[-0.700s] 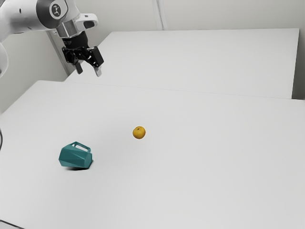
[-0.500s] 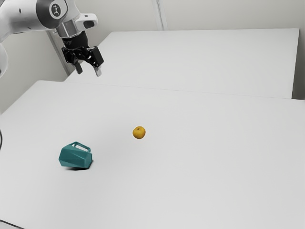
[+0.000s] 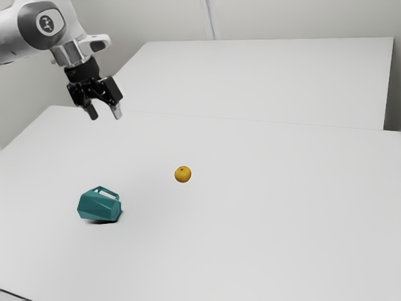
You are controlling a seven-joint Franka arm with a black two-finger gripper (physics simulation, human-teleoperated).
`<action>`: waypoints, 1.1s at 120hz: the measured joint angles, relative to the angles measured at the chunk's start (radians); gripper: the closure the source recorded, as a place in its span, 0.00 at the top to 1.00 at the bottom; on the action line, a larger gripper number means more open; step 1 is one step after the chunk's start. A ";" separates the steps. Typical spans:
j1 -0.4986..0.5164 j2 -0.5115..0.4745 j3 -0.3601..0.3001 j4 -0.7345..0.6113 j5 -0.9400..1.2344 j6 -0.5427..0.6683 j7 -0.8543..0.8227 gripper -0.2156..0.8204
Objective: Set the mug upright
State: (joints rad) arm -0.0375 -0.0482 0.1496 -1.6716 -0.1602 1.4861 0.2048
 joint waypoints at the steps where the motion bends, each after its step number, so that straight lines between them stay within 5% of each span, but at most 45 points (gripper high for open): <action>1: -0.003 -0.005 0.005 -0.005 -0.005 -0.003 0.002 0.79; 25: 0.081 -0.041 0.159 -0.060 -0.096 -0.062 0.084 0.79; 69: 0.090 0.010 0.372 -0.203 -0.198 -0.088 0.280 0.79; 102: 0.178 0.117 0.429 -0.281 -0.285 0.022 0.408 0.79; 132: 0.161 0.269 0.433 -0.274 -0.422 0.107 0.522 0.79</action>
State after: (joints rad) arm 0.1234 0.2207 0.5827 -1.9452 -0.5827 1.5927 0.7272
